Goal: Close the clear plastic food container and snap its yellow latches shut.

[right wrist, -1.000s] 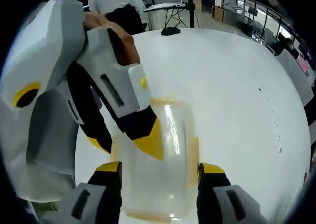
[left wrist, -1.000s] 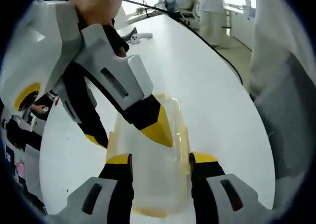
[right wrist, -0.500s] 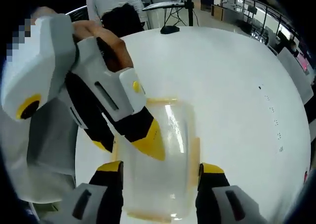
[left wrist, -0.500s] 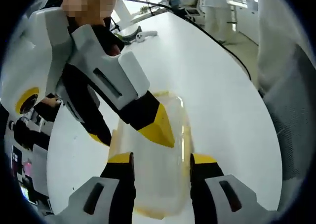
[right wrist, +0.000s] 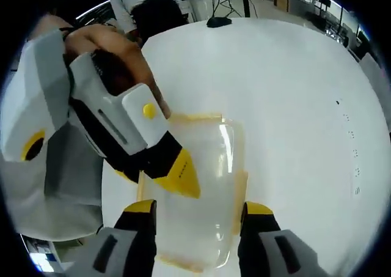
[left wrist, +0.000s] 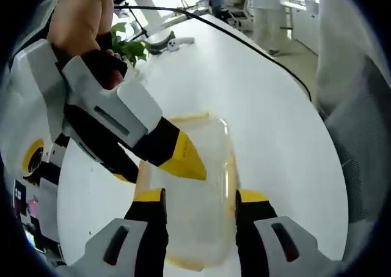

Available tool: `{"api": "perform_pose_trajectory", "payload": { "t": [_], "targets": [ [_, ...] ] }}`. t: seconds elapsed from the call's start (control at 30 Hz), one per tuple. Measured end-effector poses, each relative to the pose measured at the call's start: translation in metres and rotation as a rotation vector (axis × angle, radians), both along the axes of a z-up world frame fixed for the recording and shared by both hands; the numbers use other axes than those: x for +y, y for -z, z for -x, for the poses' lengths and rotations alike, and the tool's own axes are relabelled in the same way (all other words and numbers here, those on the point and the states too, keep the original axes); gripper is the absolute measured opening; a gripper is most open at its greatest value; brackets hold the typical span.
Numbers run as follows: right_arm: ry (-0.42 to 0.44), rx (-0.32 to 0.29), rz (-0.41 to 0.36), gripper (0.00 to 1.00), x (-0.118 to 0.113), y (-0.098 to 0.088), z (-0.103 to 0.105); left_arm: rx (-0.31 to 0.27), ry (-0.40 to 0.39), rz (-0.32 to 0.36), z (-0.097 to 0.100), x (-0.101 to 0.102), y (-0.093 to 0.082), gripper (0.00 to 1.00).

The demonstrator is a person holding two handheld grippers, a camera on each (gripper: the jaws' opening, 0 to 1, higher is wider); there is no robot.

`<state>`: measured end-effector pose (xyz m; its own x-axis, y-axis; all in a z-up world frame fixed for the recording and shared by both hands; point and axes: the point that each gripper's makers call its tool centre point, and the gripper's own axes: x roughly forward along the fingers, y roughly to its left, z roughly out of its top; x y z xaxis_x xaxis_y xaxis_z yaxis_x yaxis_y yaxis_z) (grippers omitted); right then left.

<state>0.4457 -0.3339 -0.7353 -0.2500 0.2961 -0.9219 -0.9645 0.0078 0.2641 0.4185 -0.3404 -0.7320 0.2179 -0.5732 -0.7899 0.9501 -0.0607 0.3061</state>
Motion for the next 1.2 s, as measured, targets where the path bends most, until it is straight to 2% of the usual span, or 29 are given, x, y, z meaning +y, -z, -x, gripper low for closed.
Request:
{"api": "perform_pose_trajectory", "payload": {
  "t": [0.07, 0.17, 0.27, 0.43, 0.6, 0.77, 0.87, 0.93, 1.0, 1.1, 1.2],
  "targets": [
    [-0.004, -0.005, 0.001, 0.52, -0.002, 0.0, -0.001, -0.002, -0.001, -0.001, 0.0, 0.0, 0.0, 0.4],
    [-0.017, -0.003, -0.041, 0.52, -0.005, -0.001, 0.0, -0.005, -0.019, -0.006, 0.0, -0.002, 0.0, 0.4],
    [-0.033, -0.004, -0.038, 0.52, -0.004, -0.001, 0.001, -0.006, -0.038, -0.006, 0.003, -0.003, 0.0, 0.4],
    [-0.023, -0.006, -0.014, 0.53, -0.005, 0.0, 0.0, 0.001, -0.021, 0.007, 0.002, -0.002, -0.001, 0.41],
    [0.007, -0.012, -0.058, 0.54, -0.006, -0.002, 0.001, 0.051, -0.031, 0.055, 0.004, -0.002, -0.007, 0.42],
    [0.021, -0.077, -0.091, 0.5, -0.004, -0.007, -0.002, 0.113, -0.093, 0.074, 0.002, -0.001, -0.011, 0.43],
    [0.027, -0.09, -0.108, 0.54, -0.005, -0.007, 0.002, 0.116, -0.085, 0.072, -0.001, 0.002, -0.014, 0.47],
    [0.041, -0.12, -0.105, 0.59, -0.008, -0.007, 0.001, 0.158, -0.078, 0.08, 0.002, 0.003, -0.016, 0.49],
    [0.054, -0.117, -0.117, 0.63, -0.01, -0.007, 0.005, 0.172, -0.074, 0.077, 0.0, 0.005, -0.02, 0.52],
    [0.071, -0.136, -0.123, 0.68, -0.016, -0.008, 0.008, 0.195, -0.05, 0.054, -0.003, 0.009, -0.025, 0.54],
    [0.084, -0.143, -0.126, 0.74, -0.022, -0.008, 0.011, 0.228, -0.037, 0.011, -0.006, 0.015, -0.025, 0.61]
  ]
}}
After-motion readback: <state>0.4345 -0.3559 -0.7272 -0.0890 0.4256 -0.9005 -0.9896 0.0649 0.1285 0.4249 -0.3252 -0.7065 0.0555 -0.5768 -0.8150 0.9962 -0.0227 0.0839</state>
